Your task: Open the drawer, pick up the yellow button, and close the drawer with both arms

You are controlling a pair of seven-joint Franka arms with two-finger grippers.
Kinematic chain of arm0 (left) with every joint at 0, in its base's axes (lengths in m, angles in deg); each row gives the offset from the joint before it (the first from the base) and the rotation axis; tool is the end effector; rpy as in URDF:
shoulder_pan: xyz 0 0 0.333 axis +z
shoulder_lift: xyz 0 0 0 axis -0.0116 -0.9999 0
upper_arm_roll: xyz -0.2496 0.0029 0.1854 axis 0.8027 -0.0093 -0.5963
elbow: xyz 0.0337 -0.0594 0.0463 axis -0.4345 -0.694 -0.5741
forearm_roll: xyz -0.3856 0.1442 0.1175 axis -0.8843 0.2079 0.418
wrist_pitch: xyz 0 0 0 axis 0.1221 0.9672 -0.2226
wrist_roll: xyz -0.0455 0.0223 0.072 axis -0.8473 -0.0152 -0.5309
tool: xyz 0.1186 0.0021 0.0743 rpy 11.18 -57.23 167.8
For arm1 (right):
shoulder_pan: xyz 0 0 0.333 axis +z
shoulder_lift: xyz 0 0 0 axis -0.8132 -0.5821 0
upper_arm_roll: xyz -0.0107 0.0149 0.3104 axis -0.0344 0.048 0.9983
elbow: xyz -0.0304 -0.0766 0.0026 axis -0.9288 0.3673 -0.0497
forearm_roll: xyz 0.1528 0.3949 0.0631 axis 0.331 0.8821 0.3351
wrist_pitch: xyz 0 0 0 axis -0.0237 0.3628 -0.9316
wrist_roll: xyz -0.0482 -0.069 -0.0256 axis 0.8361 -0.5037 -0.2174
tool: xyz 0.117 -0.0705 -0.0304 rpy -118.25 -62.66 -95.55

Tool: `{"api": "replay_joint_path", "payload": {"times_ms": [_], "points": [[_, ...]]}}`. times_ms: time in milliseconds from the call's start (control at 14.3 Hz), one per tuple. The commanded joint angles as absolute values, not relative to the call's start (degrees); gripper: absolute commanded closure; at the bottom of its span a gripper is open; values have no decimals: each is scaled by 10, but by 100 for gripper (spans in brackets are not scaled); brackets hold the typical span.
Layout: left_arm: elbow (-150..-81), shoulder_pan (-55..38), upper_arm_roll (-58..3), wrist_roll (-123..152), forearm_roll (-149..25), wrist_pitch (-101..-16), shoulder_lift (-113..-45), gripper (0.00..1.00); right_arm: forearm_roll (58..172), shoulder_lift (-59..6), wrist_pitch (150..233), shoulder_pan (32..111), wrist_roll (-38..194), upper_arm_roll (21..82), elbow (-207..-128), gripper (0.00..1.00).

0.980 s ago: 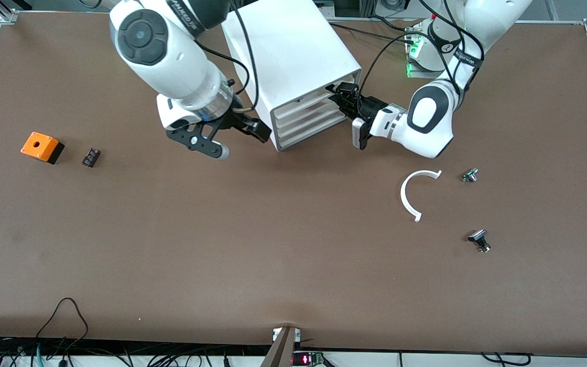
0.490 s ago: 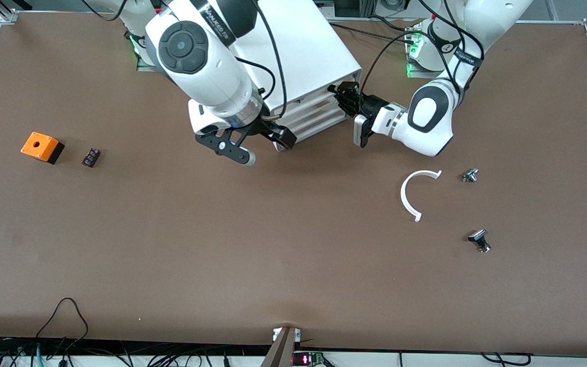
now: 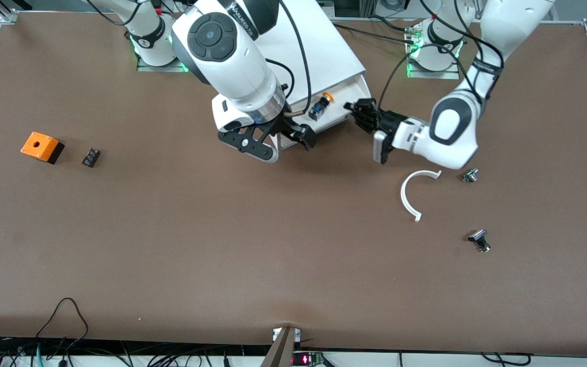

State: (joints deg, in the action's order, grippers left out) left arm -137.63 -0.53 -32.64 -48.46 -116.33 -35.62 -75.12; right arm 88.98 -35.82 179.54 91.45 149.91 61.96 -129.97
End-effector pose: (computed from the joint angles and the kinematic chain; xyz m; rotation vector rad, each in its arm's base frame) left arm 0.4759 -0.2463 0.2042 1.7553 -0.5635 -0.3624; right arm 0.5719 0.5173 0.4861 -2.7852 0.6890 0.1234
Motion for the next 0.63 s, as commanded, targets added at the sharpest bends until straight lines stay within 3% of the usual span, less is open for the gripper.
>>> {"api": "replay_joint_path", "payload": {"times_ms": [0, 210, 280, 350, 420, 560], "points": [[-1308, 8, -347, -471, -1096, -384, -807, 100, 879, -381, 1813, 933, 1505, 613, -1274, 0], [-1285, 8, -348, -430, -1088, -384, -811, 100, 864, -398, 1821, 952, 1536, 611, -1274, 0], [-1285, 8, -347, -427, -1088, -385, -812, 81, 858, -402, 1827, 958, 1558, 612, -1274, 0], [-1285, 8, -347, -433, -1082, -384, -812, 5, 853, -406, 1831, 965, 1577, 612, -1274, 0], [-1284, 9, -347, -426, -1066, -384, -808, 0, 853, -412, 1833, 975, 1596, 611, -1274, 0], [-1282, 17, -348, -423, -1051, -382, -799, 0, 842, -419, 1845, 988, 1635, 612, -1274, 0]]}}
